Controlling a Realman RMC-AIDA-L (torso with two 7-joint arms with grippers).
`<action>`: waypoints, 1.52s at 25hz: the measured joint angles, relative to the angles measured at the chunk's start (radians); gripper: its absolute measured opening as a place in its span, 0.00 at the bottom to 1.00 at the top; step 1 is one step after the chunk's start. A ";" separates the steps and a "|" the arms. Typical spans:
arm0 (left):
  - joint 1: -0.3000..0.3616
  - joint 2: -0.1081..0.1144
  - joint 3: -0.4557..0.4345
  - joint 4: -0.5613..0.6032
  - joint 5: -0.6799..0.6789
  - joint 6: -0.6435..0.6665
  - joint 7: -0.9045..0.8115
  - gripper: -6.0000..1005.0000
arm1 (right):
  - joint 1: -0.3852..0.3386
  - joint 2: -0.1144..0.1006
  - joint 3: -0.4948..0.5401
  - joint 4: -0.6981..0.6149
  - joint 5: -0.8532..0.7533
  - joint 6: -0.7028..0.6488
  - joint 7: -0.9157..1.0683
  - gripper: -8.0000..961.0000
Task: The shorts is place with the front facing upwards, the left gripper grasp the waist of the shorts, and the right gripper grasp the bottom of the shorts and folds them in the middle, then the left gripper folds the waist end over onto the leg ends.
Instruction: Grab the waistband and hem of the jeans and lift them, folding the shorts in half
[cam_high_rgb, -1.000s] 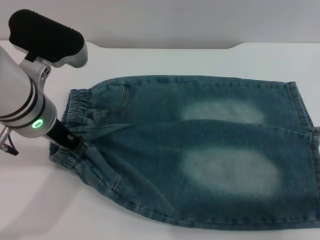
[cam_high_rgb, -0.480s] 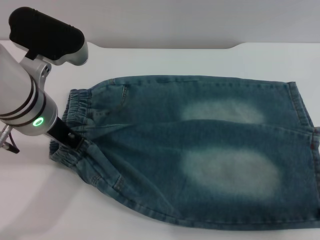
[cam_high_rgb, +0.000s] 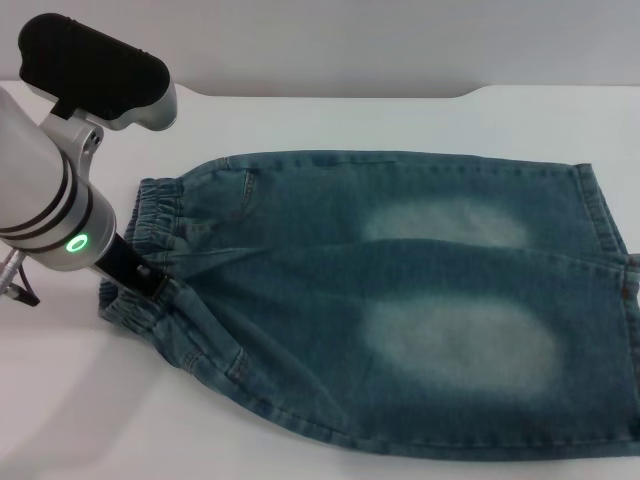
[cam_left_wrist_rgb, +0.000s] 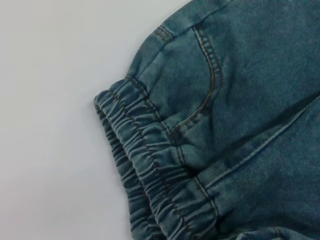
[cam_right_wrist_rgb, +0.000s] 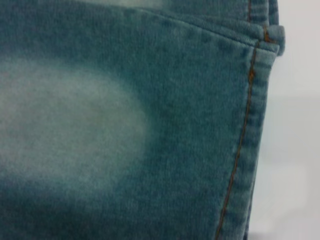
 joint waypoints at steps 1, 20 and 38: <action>0.000 0.000 0.000 0.000 0.000 0.000 0.000 0.03 | 0.001 0.000 0.000 -0.006 0.000 -0.002 0.000 0.51; 0.000 0.000 0.007 0.001 0.000 -0.003 0.004 0.03 | 0.003 -0.002 -0.007 -0.033 0.002 -0.014 -0.012 0.23; 0.000 -0.001 0.008 0.013 0.000 -0.001 0.005 0.03 | 0.015 -0.003 -0.002 -0.025 0.006 -0.014 -0.027 0.03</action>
